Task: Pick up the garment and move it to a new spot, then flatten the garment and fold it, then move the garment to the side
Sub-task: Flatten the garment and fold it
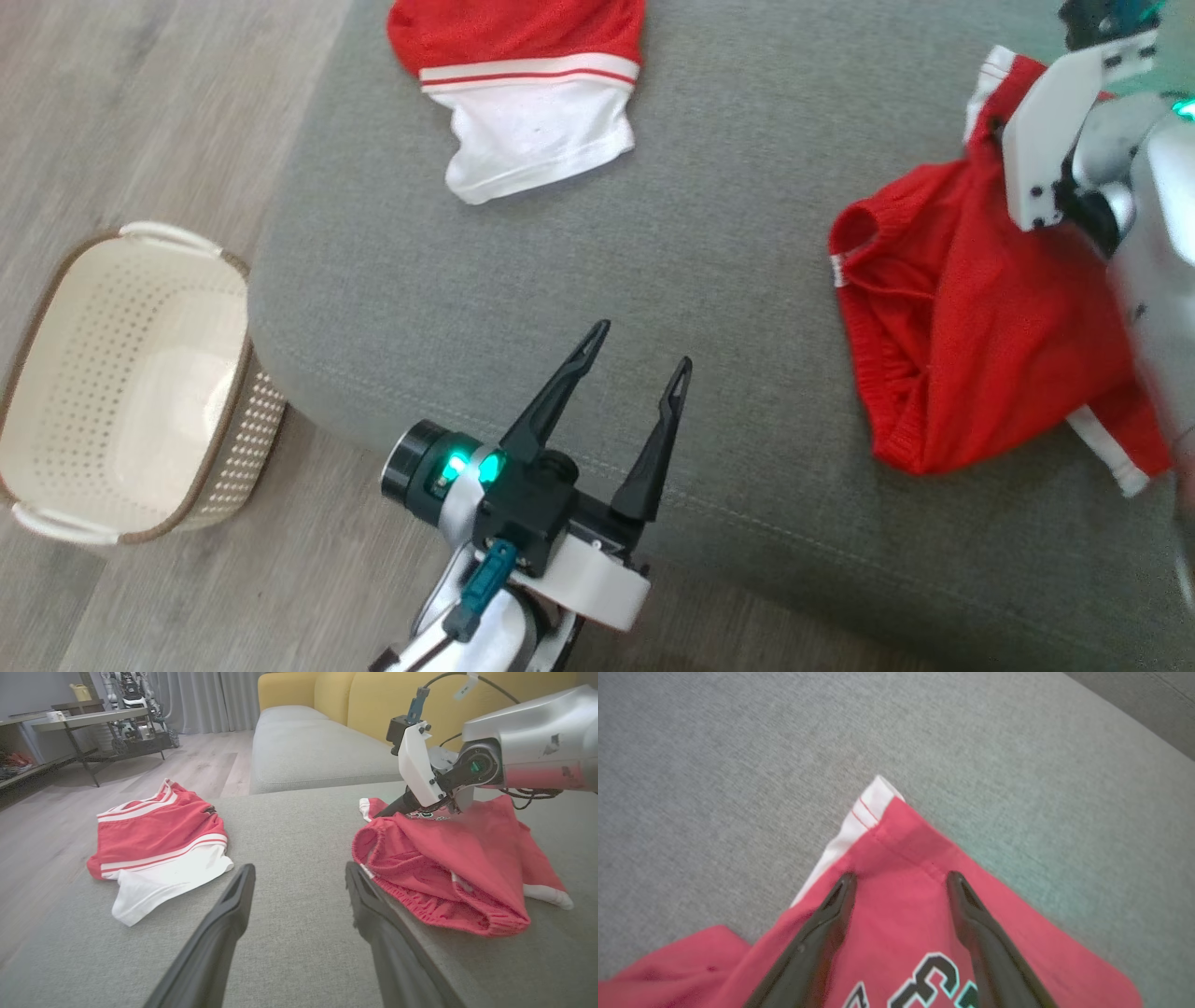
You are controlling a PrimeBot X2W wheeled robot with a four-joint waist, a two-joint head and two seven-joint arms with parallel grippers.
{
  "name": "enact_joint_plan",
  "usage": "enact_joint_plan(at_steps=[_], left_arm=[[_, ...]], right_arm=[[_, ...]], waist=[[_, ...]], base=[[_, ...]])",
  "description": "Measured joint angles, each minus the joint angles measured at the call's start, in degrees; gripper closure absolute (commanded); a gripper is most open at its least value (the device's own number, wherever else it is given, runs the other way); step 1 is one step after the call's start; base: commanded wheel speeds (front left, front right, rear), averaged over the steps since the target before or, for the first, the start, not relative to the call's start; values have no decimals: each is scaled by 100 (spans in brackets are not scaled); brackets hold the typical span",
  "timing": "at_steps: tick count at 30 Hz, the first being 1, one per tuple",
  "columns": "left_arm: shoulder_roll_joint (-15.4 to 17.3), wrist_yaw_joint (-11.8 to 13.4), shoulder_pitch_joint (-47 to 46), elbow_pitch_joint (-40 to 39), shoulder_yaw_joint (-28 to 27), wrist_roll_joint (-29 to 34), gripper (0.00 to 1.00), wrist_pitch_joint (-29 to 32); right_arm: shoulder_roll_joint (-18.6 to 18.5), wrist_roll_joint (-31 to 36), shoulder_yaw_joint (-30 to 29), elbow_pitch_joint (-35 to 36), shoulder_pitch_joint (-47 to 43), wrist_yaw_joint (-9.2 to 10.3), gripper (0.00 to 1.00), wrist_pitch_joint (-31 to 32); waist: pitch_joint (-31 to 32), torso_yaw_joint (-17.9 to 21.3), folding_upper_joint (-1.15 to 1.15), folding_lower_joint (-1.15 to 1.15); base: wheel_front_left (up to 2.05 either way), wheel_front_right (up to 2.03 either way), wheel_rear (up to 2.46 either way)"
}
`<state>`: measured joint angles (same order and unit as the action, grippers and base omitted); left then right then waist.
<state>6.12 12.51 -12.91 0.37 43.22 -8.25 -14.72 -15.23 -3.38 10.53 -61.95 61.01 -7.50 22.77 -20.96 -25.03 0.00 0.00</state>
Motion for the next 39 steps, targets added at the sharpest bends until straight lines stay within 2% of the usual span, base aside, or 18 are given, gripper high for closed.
enact_joint_plan(at_steps=[1,2,5,13,18,22,27,28,29,31,34,38,39], left_arm=[[-30,-10,6,5,-33,29,0,0],[-60,-51,21,8,-94,56,0,0],[-99,-97,105,19,-220,114,0,0],[-147,-296,104,15,-536,314,0,0],[-119,-348,98,-8,-733,422,0,0],[-75,-400,99,-20,-849,515,0,0],[-19,-452,97,-38,-892,573,0,0],[-10,-452,97,-42,-899,573,0,0],[-10,-452,97,-42,-899,573,0,0],[22,-455,95,-46,-913,591,0,0],[83,-491,94,-67,-970,619,0,0],[136,-497,90,-76,-1059,619,0,0],[140,-504,89,-78,-1058,619,0,0]], right_arm=[[2,0,40,-93,94,1,60,62],[3,0,93,-166,193,1,100,98],[71,-16,294,-248,321,0,100,-116],[165,-357,481,-54,653,0,100,-1642],[87,-772,494,472,977,0,100,-2430],[-235,-1213,412,1169,654,0,100,-2792],[-813,-1652,-103,2613,-889,0,100,-2821],[-873,-1711,-285,2938,-1333,0,100,-2759],[-873,-1711,-285,2938,-1333,0,100,-2759],[-884,-1822,-671,3628,-2321,0,100,-2640],[-678,-1906,-1233,4633,-3778,0,100,-2415],[-71,-1904,-1844,5558,-5175,0,100,-1945],[51,-1807,-1967,5682,-5382,0,64,-1823]], waist=[[-18,-43,0,0],[-41,-62,0,0],[-85,1,0,0],[-131,574,0,0],[-146,1108,0,0],[-163,1581,0,0],[-212,2125,0,0],[-226,2210,0,0],[-226,2210,0,0],[-257,2354,0,0],[-316,2484,0,0],[-376,2582,0,0],[-383,2598,0,0]], base=[[0,0,0],[0,0,0],[0,0,0],[0,0,0],[0,0,0],[0,0,0],[0,0,0],[0,0,0],[0,0,0],[0,0,0],[0,0,0],[0,0,0],[0,0,0]])
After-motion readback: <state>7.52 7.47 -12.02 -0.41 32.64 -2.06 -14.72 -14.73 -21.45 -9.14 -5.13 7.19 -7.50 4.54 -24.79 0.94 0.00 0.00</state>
